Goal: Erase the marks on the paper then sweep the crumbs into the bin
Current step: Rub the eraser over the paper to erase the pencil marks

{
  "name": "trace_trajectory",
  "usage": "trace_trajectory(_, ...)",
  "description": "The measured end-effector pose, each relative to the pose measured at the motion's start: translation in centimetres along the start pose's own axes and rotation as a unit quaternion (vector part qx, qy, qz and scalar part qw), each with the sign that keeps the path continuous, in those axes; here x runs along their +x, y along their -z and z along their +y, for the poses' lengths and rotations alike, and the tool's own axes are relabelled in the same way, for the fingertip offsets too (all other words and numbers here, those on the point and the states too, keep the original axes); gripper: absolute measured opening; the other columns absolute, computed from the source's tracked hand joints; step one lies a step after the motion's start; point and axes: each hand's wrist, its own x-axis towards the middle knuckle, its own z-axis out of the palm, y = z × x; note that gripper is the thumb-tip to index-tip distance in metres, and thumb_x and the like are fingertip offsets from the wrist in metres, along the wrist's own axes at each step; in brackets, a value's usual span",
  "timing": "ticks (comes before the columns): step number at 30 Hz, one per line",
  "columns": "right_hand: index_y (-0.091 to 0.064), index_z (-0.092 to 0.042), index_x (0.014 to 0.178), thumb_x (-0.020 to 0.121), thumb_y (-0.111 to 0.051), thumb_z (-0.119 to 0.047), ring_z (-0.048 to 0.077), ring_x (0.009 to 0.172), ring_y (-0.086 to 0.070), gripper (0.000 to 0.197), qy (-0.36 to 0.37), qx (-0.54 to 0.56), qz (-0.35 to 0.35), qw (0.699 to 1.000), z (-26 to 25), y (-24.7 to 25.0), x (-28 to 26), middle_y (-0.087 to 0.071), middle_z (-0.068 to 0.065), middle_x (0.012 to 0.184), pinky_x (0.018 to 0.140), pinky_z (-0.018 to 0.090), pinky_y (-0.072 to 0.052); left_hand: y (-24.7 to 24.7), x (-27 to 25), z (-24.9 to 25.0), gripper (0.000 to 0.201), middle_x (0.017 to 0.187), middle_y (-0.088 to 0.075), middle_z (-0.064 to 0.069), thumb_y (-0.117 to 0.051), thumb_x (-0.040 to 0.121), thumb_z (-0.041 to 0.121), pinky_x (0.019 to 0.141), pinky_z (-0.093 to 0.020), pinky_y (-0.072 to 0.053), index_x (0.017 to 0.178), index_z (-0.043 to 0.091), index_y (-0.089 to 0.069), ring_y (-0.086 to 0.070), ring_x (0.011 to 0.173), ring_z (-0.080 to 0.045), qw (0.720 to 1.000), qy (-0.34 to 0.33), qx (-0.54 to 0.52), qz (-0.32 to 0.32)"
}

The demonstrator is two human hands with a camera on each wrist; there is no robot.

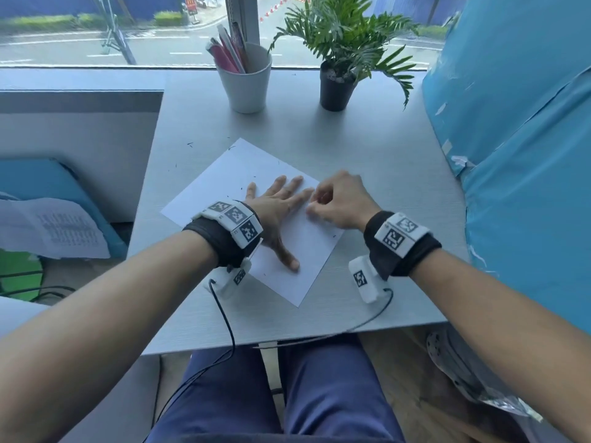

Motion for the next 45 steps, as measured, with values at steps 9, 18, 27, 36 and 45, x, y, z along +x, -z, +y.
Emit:
trace_trajectory(9,-0.075,-0.016,0.068,0.07,-0.076,-0.023,0.009,0.061,-0.062,0.007,-0.008,-0.002,-0.001,1.0,-0.2,0.6,1.3,-0.069,-0.004,0.064,0.059,0.018,-0.05,0.3,0.1,0.3,0.163,0.156,0.036,0.012,-0.086,0.035,0.074,0.111,-0.071,0.009,0.15,0.039,0.025,0.035,0.143,-0.017,1.0,0.015,0.013,-0.016)
trace_trajectory(18,-0.077,-0.014,0.071,0.069,-0.079,-0.021,0.003,0.056,-0.058,0.007,-0.022,0.006,-0.014,1.0,-0.4,0.6,1.0,-0.067,-0.006,0.062,0.056,0.013,-0.045,0.7,0.0,1.0,0.163,0.155,0.038,0.011,-0.088,0.036,0.07,0.107,-0.078,0.004,0.152,0.037,0.023,0.034,0.144,-0.019,0.999,0.034,0.025,-0.033)
trace_trajectory(27,-0.076,-0.015,0.072,0.069,-0.08,-0.021,-0.004,0.056,-0.056,0.007,-0.021,-0.004,-0.03,0.999,-0.2,0.5,0.4,-0.064,-0.011,0.061,0.052,0.005,-0.038,0.9,0.2,1.2,0.165,0.156,0.037,0.011,-0.088,0.032,0.071,0.105,-0.08,0.001,0.15,0.041,0.024,0.032,0.145,-0.02,0.998,0.044,0.039,-0.035)
trace_trajectory(36,-0.078,-0.015,0.075,0.071,-0.079,-0.021,0.005,0.061,-0.06,0.008,-0.012,-0.029,-0.045,0.998,-0.4,1.0,0.2,-0.068,-0.005,0.067,0.06,0.012,-0.047,1.5,0.1,1.8,0.165,0.164,0.014,-0.003,-0.083,0.026,0.078,0.115,-0.067,-0.012,0.156,0.033,0.008,0.009,0.151,-0.033,0.994,0.031,0.106,0.013)
trace_trajectory(45,-0.079,-0.015,0.078,0.071,-0.08,-0.024,0.004,0.064,-0.062,0.011,-0.036,-0.018,-0.03,0.999,0.5,1.7,0.6,-0.073,-0.003,0.073,0.052,0.001,-0.039,1.4,0.1,1.7,0.165,0.164,0.02,-0.001,-0.083,0.028,0.079,0.116,-0.065,-0.013,0.155,0.035,0.013,0.011,0.151,-0.031,0.992,0.039,0.117,0.001)
